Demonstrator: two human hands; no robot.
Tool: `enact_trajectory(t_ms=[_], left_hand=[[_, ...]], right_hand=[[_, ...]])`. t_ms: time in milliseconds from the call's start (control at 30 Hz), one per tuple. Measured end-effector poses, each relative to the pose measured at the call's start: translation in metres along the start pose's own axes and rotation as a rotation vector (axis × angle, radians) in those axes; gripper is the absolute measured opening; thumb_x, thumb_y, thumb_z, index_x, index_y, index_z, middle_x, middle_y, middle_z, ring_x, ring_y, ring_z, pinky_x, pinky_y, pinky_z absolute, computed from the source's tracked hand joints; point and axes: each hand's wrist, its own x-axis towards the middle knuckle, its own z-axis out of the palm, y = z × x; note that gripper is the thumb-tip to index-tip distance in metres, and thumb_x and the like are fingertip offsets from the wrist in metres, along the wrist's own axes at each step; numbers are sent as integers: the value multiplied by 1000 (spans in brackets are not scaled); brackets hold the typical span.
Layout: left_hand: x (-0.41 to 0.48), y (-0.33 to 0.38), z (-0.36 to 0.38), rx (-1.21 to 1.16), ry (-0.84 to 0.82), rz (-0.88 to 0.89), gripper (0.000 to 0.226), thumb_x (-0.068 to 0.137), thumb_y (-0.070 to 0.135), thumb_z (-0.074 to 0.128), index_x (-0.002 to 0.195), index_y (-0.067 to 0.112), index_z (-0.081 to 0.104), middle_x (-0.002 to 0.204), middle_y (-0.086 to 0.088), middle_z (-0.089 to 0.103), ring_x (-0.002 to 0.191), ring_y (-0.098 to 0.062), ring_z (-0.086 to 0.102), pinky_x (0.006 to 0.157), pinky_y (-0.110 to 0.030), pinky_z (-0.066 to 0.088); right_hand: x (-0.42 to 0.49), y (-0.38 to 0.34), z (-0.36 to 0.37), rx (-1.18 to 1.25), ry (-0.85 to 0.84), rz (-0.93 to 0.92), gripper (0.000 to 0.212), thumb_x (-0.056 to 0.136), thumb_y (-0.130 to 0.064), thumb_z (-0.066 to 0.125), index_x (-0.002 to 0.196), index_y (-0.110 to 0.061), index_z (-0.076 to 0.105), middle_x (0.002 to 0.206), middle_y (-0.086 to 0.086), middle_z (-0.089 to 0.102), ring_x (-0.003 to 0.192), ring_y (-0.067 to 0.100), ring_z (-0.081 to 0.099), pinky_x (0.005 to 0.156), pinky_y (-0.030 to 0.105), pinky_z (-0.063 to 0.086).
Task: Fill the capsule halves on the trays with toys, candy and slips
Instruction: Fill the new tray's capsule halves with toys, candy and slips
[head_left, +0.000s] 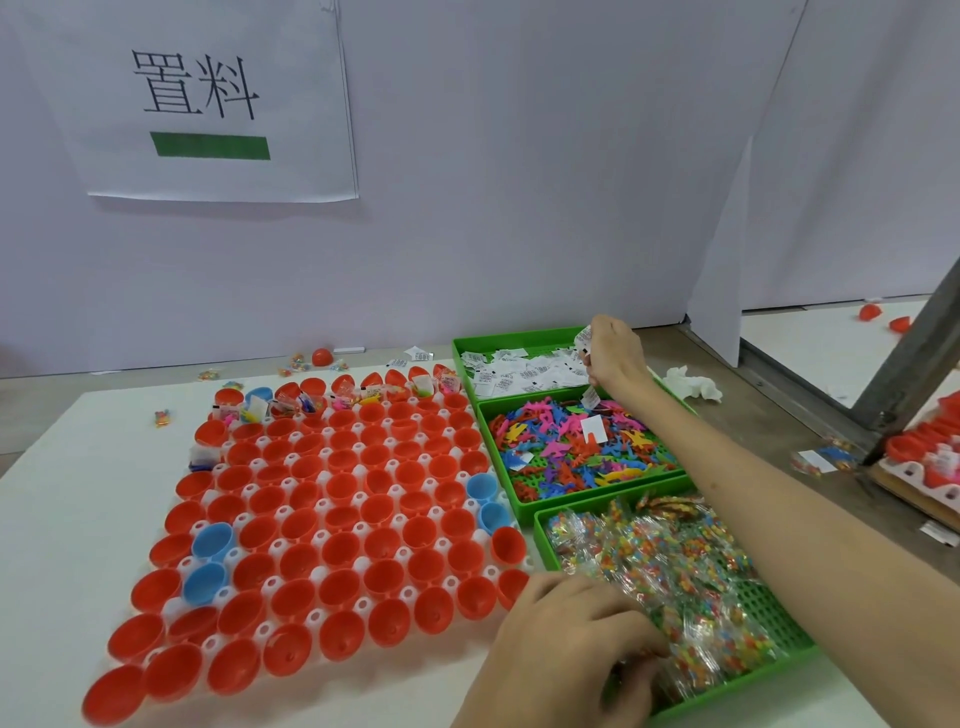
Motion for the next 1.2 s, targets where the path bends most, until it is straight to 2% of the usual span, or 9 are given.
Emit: enact_trajectory(t_ms=[300,367,433,633,700,800,900,1033,1200], left_hand=[[0,-2,1,33,-28,7,19,79,42,55,87,47,71,91,31,68,94,14,58,87,-9,41],[0,-2,1,29,-31,7,19,79,42,54,86,47,71,91,32,68,94,14,58,87,-9,41],[0,-2,1,27,-36,4,20,79,43,53,86,48,71,91,32,67,94,15,57,87,-8,41],[-1,-1,1,47,-45,6,19,80,44,53,86,49,70,91,33,67,94,15,57,87,-8,42],[0,-1,0,40,-37,7,19,80,44,53,86,49,70,91,33,67,94,15,57,87,-8,41],[0,-1,0,53,-27,14,20,81,44,52,85,49,71,91,33,67,93,15,58,87,-8,41],[0,-1,0,62,-12,18,20,80,43,53,85,48,71,90,31,68,93,14,58,88,-8,39],[-1,0,2,41,12,13,19,80,39,55,87,44,72,90,27,69,94,11,58,89,-10,35],[-1,-1,2,24,60,31,17,79,35,64,91,44,71,93,26,68,99,7,57,87,-8,37]], right_hand=[[13,-11,17,-15,-67,35,23,101,-15,36,81,-12,47,69,4,37,61,17,31,58,32,26],[14,-10,18,-16,-100,10,30,101,-16,43,86,1,62,70,6,40,62,17,32,59,31,26],[17,-8,17,-10,-116,8,39,101,-20,49,111,17,59,74,8,41,66,19,35,61,29,32],[16,-4,17,20,-175,-3,29,103,-27,52,120,-11,69,45,-13,43,50,11,35,53,25,40],[16,-3,19,29,-167,-36,26,102,-28,53,118,-15,70,60,-7,62,55,9,43,60,26,43],[17,-5,21,17,-167,-35,29,100,-29,57,123,-15,69,123,1,68,96,8,55,88,30,40],[19,-8,19,24,-124,-31,31,100,-27,58,126,-13,68,118,-4,69,111,17,61,88,29,43],[6,-15,4,42,-46,-110,10,95,-25,66,97,-23,75,90,-11,70,84,7,63,69,22,47],[-47,-19,-23,-35,-286,-229,7,92,-24,70,86,-24,75,77,-10,71,57,1,54,58,15,48]])
